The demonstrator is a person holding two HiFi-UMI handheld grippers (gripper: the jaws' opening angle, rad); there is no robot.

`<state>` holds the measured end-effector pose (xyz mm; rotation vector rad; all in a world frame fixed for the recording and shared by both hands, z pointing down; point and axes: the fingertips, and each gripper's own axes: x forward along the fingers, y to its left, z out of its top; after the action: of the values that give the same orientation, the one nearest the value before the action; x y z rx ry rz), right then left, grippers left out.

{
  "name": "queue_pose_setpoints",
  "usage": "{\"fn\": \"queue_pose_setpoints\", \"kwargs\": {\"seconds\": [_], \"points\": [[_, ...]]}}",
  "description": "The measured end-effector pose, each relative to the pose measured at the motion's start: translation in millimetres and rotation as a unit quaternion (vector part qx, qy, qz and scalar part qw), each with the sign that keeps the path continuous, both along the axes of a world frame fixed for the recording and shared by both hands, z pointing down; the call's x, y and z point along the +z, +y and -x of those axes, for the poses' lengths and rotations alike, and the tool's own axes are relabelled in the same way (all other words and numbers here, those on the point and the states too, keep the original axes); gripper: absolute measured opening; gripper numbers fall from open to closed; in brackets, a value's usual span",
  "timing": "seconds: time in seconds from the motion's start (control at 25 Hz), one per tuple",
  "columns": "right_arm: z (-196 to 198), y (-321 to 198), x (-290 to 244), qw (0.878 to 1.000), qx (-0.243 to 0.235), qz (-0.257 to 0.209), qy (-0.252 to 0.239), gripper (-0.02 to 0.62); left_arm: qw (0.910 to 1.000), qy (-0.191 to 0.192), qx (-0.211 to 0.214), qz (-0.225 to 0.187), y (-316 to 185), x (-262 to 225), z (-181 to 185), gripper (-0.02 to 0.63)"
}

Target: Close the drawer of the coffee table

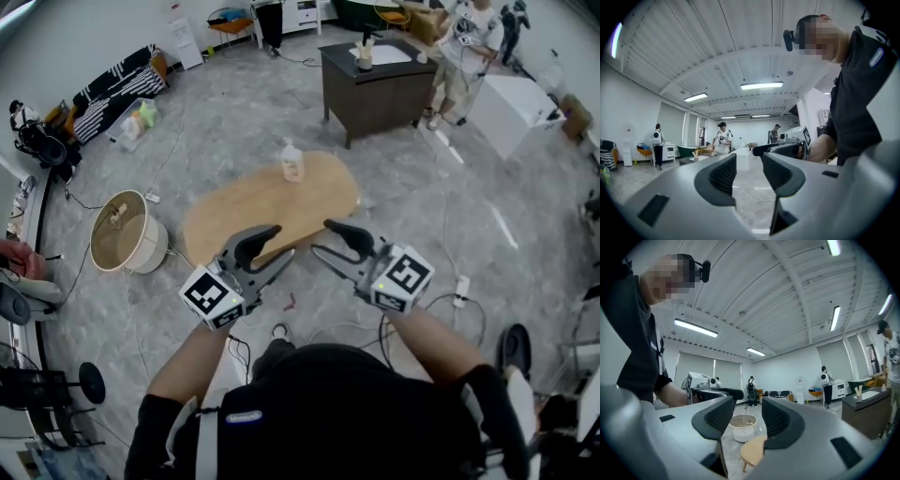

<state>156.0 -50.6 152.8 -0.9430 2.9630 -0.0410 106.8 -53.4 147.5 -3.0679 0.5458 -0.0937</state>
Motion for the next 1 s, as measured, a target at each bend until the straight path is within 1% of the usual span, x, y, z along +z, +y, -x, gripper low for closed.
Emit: {"fn": "queue_pose_setpoints", "kwargs": {"seconds": [0.08,0.16,0.24,0.44,0.56,0.68,0.8,0.88,1.0], "points": [[-2,5,-6,1.0,-0.004,-0.004,0.0,0.189,0.9996,0.014,0.023,0.01,4,-5,-4,0.158],[-4,9,-8,1.0,0.002,-0.008,0.006,0.175,0.9987,0.018,0.04,0.025,3,-1,-1,0.158],[-7,10,-9,1.0,0.018,-0.01,0.014,0.143,0.9977,0.02,0.056,0.032,1,0,2,0.158],[-10,2,-17,0.997,0.077,-0.012,0.004,0.126,0.9964,0.016,0.079,0.028,-6,-3,1,0.157],[2,-4,-19,0.995,0.094,-0.014,0.007,0.108,0.9956,0.029,0.083,0.03,-15,-8,-7,0.156],[13,-9,-22,0.993,0.113,-0.023,0.018,0.097,0.9957,0.024,0.084,0.03,-25,-1,-11,0.156],[15,-16,-26,0.988,0.147,-0.036,0.027,0.084,0.9967,0.029,0.071,0.024,-34,-3,-11,0.156],[13,-25,-28,0.985,0.167,-0.036,0.027,0.078,0.9975,0.037,0.059,0.016,-44,-7,-11,0.155],[7,-38,-27,0.982,0.185,-0.036,0.032,0.075,0.9976,0.047,0.05,0.014,-60,-10,-16,0.155]]}}
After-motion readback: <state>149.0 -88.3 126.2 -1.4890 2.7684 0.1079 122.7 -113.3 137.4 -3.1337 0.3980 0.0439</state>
